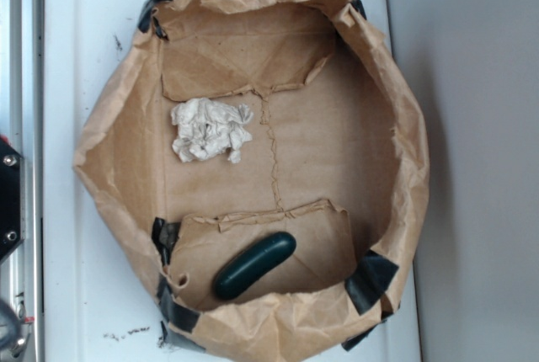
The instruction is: Grab the white paper.
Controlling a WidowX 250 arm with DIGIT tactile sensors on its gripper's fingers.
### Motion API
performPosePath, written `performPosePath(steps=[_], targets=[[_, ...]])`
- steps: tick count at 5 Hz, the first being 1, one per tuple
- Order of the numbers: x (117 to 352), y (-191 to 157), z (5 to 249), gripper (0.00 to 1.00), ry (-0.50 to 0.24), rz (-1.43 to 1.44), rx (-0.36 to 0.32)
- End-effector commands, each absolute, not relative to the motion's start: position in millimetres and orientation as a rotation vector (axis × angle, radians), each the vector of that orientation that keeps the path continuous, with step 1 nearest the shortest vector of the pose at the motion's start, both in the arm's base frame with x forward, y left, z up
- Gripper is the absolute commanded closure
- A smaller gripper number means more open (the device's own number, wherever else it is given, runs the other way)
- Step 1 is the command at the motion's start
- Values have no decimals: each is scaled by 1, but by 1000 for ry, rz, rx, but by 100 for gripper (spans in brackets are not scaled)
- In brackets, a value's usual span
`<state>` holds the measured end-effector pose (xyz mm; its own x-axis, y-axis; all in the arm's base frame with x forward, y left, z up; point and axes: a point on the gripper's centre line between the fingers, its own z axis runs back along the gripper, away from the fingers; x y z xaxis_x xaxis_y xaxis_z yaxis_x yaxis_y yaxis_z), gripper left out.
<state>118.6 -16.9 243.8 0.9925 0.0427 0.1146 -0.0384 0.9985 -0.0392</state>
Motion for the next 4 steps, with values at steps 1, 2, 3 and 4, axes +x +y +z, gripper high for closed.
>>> performPosePath(steps=[1,2,3,4], targets=[[119,-17,244,0,-116,41,-37],[163,-22,243,0,-120,-52,-13],[212,-21,246,0,-140,-165,-15],[212,-21,246,0,-140,-165,-15]])
